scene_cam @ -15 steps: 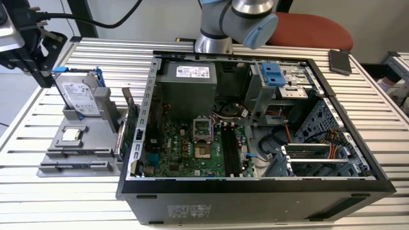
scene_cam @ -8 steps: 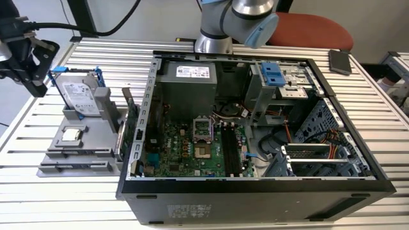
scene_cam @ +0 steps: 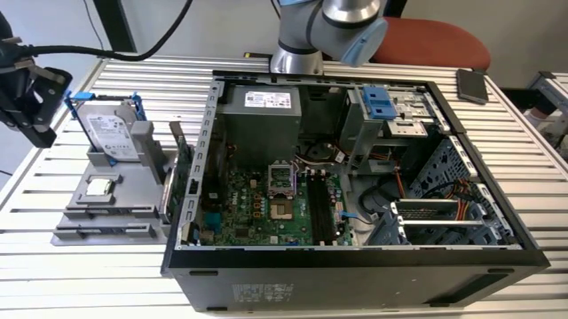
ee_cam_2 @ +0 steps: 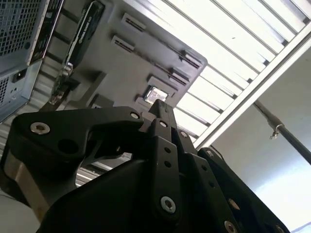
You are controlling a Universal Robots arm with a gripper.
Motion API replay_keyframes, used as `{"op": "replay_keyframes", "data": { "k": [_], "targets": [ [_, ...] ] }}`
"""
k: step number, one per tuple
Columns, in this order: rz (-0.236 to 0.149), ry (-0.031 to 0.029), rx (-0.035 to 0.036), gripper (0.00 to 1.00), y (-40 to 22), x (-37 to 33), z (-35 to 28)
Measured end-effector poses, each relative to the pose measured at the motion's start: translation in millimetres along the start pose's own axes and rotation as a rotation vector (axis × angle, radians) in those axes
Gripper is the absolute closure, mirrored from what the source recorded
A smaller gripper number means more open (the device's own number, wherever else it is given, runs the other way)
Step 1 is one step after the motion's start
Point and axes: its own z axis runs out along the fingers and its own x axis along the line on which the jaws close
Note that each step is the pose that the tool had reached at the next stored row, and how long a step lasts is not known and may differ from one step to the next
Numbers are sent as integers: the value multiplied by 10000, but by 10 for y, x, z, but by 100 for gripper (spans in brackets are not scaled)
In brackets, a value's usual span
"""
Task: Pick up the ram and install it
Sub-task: 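Reach for the ram, then pick up the ram and move it above insertion slot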
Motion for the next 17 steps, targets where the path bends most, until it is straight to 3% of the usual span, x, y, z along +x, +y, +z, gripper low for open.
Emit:
{"op": "replay_keyframes", "data": {
  "k": [6,13,15,17],
  "targets": [
    [45,-1,1,100,-122,3,3],
    [162,8,2,100,-136,3,5],
    [165,62,1,100,-136,3,5],
    [164,68,1,100,-136,3,5]
  ]
}}
